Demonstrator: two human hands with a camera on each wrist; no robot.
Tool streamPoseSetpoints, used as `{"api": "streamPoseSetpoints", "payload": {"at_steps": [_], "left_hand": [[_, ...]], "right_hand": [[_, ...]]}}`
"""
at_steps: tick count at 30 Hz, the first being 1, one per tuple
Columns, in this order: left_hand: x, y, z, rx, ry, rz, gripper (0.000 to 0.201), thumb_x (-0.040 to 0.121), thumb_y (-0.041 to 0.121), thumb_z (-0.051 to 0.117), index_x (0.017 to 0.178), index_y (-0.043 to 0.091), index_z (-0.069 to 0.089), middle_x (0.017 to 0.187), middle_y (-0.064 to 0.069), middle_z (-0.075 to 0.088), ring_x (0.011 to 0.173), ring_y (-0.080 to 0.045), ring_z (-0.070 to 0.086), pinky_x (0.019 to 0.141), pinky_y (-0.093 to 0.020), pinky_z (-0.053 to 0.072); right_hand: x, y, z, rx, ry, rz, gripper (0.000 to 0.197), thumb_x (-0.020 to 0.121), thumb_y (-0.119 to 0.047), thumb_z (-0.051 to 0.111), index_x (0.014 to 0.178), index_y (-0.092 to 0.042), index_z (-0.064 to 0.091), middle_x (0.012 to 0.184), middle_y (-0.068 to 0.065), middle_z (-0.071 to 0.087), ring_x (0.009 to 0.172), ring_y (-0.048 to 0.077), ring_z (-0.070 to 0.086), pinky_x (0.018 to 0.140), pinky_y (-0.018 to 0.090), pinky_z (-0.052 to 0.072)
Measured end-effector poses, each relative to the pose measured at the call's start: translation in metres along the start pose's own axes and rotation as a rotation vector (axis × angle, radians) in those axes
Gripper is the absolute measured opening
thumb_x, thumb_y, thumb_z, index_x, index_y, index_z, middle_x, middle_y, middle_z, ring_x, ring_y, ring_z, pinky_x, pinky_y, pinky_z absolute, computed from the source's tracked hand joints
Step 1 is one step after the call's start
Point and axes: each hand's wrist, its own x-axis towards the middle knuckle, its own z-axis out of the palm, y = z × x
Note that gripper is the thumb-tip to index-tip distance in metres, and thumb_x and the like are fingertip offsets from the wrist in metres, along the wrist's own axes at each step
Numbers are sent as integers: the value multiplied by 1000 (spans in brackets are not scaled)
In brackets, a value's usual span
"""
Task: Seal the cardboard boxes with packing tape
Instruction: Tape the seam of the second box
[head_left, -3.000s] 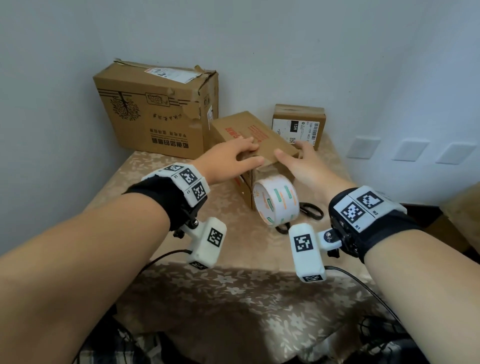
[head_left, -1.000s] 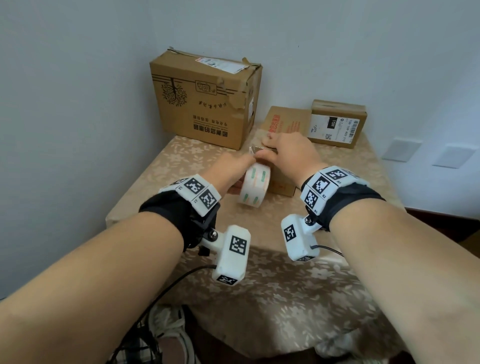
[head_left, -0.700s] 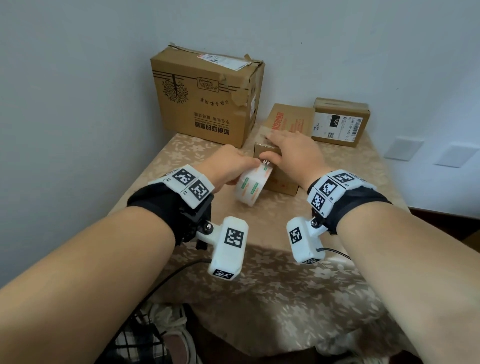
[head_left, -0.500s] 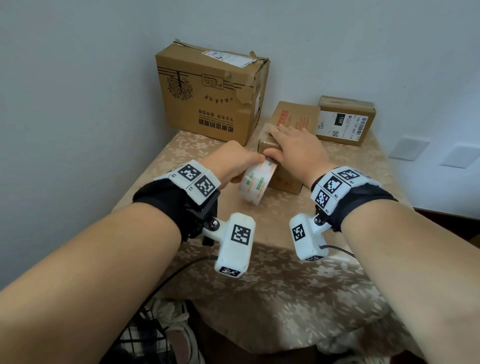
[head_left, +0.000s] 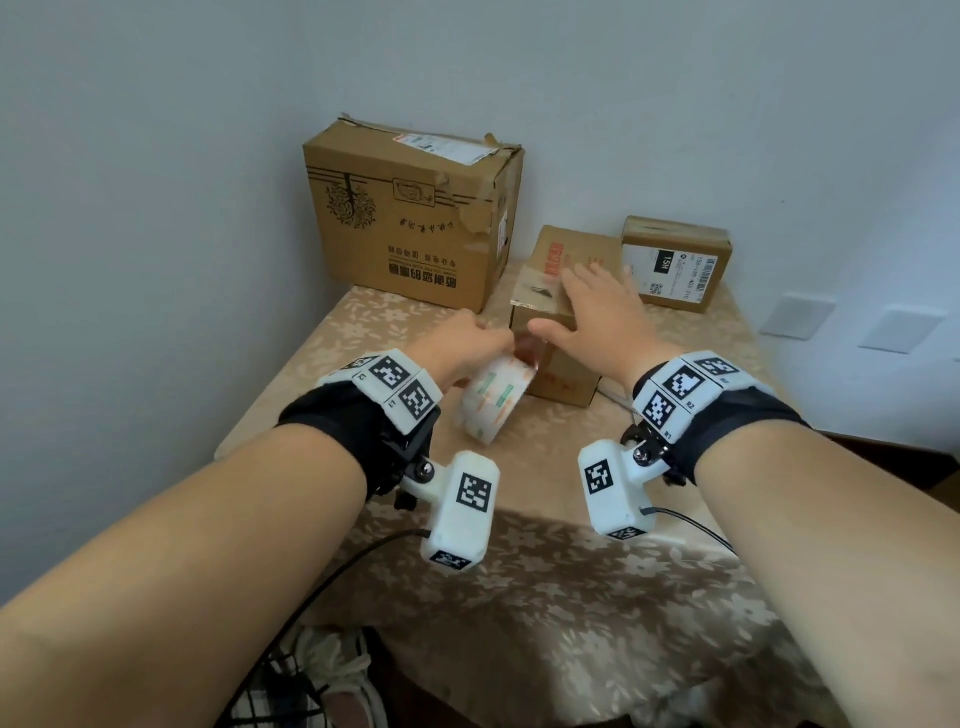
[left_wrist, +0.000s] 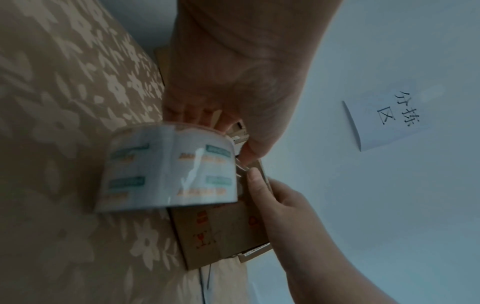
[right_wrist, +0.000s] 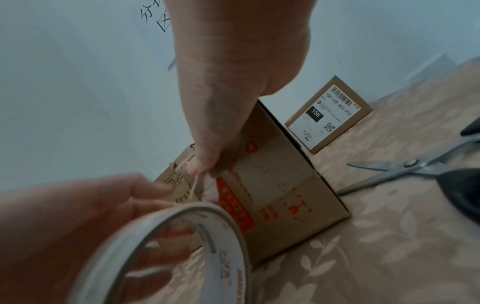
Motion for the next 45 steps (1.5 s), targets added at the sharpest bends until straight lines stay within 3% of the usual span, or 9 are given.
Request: {"api": "streamPoseSetpoints", "payload": {"at_steps": [4, 13, 17, 22, 27, 31, 34, 38, 45], "left_hand": [[8, 13, 2, -53, 90, 153, 43, 93, 50, 49, 110, 11, 57, 108, -3, 60, 101, -22, 58, 92, -41, 47], [22, 12, 6, -179, 236, 217, 7, 89, 17, 63, 90, 11, 64, 101, -12, 68, 95, -26, 64, 88, -42, 53], [28, 16, 5, -263, 207, 166, 12, 90, 13, 62, 80, 10, 65, 96, -15, 67, 80, -20, 61, 72, -30, 53], [31, 17, 6, -239, 207, 162, 21, 91, 7, 58, 71, 11, 63, 87, -15, 66, 82, -22, 61, 83, -35, 54], [37, 15, 4, -285, 206, 77, 16, 83, 1, 61, 93, -10, 66, 95, -24, 69, 89, -31, 68, 86, -42, 56], [36, 20, -1, -102, 172, 217, 38, 86, 3, 60, 122, 8, 49, 105, -12, 61, 88, -25, 63, 78, -34, 57], [35, 25, -5, 185, 32, 320, 42, 97, 6, 43, 137, 17, 50, 123, -10, 60, 86, -18, 60, 78, -26, 49], [34, 29, -5, 351, -53, 247, 42, 103, 17, 27, 144, 14, 39, 148, -11, 39, 132, -25, 41, 105, -24, 29], [23, 36, -2, 286, -23, 130, 54, 104, 34, 18, 152, 10, 9, 157, -13, 19, 140, -30, 27, 114, -37, 26]], "right_hand": [[0, 2, -4, 129, -136, 102, 73, 95, -65, 17, 153, -21, 17, 161, 10, 10, 148, 32, 0, 117, 51, -3], [7, 2, 1, 146, -146, 115, 76, 95, -64, 18, 153, -15, 16, 160, 12, 11, 147, 36, 0, 120, 48, 2], [11, 5, 5, 156, -140, 108, 77, 95, -65, 17, 153, -14, 18, 160, 12, 12, 147, 34, 2, 120, 49, 3], [10, 6, 5, 179, -135, 107, 77, 94, -65, 21, 153, -15, 16, 160, 11, 12, 147, 34, 1, 120, 49, 5], [5, 3, 3, 189, -167, 87, 66, 95, -64, 21, 153, -36, 9, 161, 9, 8, 147, 37, -3, 119, 53, 5], [8, 2, -6, 107, -287, 86, 57, 93, -68, 17, 147, -54, 4, 161, 6, 3, 145, 41, -8, 115, 63, 10], [11, 1, -11, 41, -331, 82, 75, 87, -75, 32, 149, -48, -1, 161, 5, 0, 144, 42, -7, 114, 63, 15], [10, -2, -11, 18, -322, 67, 87, 85, -67, 50, 151, -41, -1, 160, 7, 2, 144, 44, -4, 115, 60, 15], [-12, 12, -25, 445, -100, 42, 69, 98, -50, 40, 153, -16, 17, 158, 7, 22, 145, 28, 21, 118, 45, 20]]}}
